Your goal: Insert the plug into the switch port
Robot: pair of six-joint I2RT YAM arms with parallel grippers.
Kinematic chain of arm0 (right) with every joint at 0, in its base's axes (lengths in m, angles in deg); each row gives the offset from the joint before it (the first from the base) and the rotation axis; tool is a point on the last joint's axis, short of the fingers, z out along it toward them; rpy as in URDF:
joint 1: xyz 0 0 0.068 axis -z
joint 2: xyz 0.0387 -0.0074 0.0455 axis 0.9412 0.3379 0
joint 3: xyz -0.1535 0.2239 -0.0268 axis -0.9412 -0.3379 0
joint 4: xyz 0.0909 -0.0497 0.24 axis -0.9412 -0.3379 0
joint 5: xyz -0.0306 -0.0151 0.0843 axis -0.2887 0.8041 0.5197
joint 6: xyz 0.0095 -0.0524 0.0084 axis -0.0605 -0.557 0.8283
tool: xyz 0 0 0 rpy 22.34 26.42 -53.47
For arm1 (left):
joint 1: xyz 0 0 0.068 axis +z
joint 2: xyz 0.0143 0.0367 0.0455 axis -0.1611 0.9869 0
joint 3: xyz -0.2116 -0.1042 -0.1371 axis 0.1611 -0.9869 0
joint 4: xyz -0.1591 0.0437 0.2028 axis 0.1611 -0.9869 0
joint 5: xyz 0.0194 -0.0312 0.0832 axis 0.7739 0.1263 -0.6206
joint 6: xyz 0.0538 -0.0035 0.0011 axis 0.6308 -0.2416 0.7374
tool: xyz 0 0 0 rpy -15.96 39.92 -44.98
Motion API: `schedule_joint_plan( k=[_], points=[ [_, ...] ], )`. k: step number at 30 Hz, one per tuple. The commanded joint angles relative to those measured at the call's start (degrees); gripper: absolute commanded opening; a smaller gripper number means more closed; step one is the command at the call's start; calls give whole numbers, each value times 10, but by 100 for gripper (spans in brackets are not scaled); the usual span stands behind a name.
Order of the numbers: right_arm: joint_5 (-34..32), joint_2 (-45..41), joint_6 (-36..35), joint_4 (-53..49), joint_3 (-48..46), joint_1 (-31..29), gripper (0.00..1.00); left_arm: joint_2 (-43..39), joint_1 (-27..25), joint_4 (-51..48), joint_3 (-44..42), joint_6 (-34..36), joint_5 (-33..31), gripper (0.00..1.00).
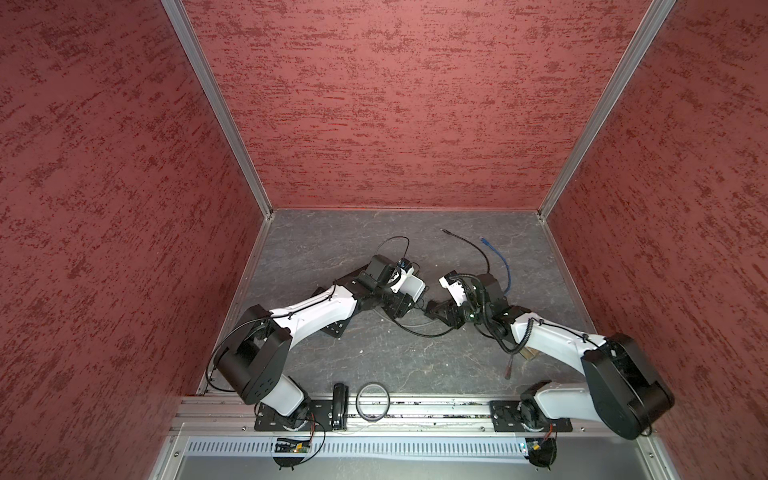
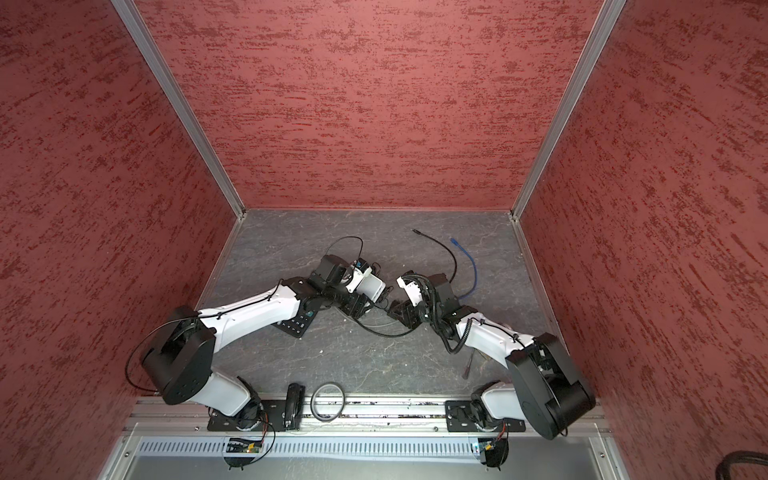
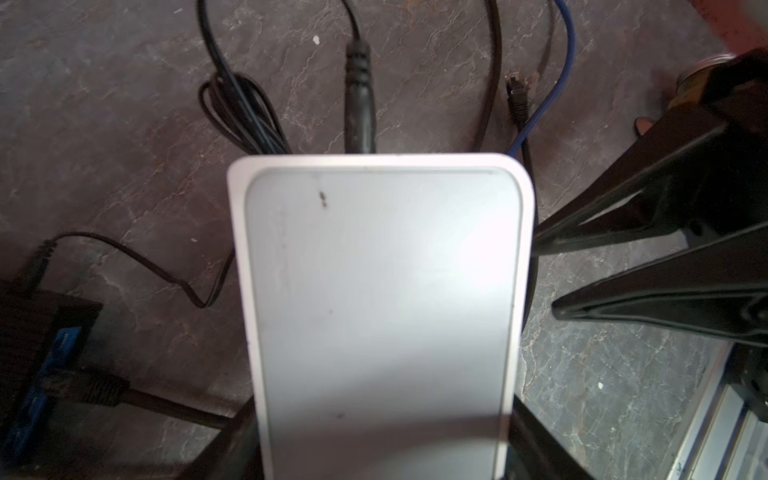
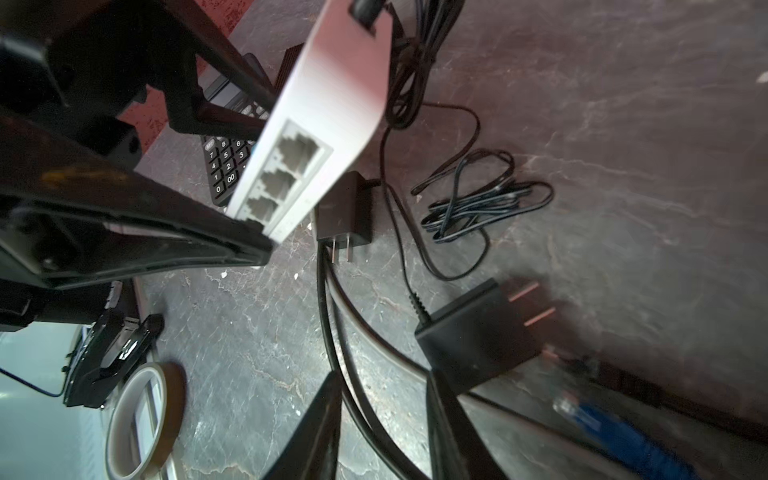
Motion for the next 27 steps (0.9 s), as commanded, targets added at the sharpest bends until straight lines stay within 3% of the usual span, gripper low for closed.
schedule_joint_plan(
  k=[1,11,22,27],
  points=[
    [41,26,31,36,6,-14,33,-3,0,21,16,-13,38,14],
    [49,109,92,134,3,-56,29,6,3,24,26,-15,38,14],
    [-87,182,113,123,56,-55,29,1,3,23,25,-8,49,14],
    [-95,214,114,130,99,-36,29,10,2,18,28,-4,47,14]
  ],
)
